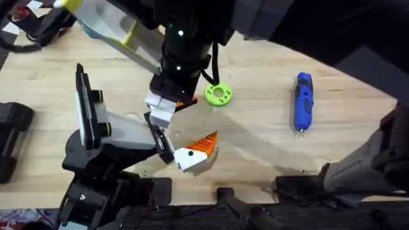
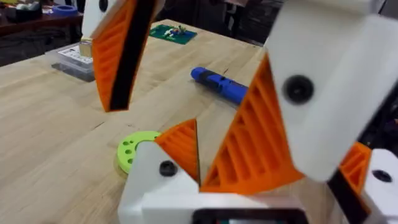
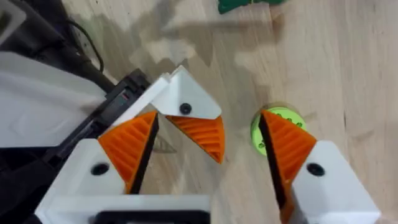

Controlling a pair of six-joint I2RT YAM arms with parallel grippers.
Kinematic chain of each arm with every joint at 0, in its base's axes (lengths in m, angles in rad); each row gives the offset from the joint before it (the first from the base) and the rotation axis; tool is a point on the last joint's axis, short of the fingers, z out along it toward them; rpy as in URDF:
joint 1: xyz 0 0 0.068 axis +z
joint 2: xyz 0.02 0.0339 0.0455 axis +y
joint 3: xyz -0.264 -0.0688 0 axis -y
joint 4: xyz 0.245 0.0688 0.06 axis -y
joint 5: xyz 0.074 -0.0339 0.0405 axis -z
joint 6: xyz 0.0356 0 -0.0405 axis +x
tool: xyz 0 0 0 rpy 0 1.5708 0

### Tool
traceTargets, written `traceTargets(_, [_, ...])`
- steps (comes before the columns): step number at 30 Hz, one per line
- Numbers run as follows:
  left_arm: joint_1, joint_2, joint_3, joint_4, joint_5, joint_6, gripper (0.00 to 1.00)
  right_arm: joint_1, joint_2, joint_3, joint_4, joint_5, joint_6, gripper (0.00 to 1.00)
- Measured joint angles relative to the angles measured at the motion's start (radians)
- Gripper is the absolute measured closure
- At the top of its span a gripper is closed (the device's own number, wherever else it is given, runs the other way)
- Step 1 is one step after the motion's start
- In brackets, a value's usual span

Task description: Pick up the gripper from the table and insert it into the empty holder that is missing its gripper. Then pick up a screw, insert it into the mounting hole, and use the screwdriver to tighten it. Finally, clean up the table by picking up the vegetable and placing it into the bucket.

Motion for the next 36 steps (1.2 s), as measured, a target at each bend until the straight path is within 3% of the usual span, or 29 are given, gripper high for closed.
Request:
traceTargets(10, [0.0,0.0,0.0,0.0,0.001,0.003,0.014,-0.015,-0.013,0.0,0.018,-0.009,0.0,0.009])
traceTargets(17, [0.0,0.0,0.0,0.0,0.001,0.004,0.014,-0.06,-0.106,0.0,0.013,-0.02,0.0,0.009])
traceTargets(29, [0.0,0.0,0.0,0.0,0.001,0.004,0.013,-0.118,-0.176,-0.002,-0.15,-0.02,-0.044,0.01])
traceTargets(33, [0.0,0.0,0.0,0.0,0.001,0.004,0.013,-0.138,-0.237,-0.07,-0.111,-0.034,-0.066,0.009])
traceTargets(36, [0.0,0.0,0.0,0.0,0.001,0.004,0.013,-0.157,-0.336,-0.231,0.006,-0.058,-0.071,0.009])
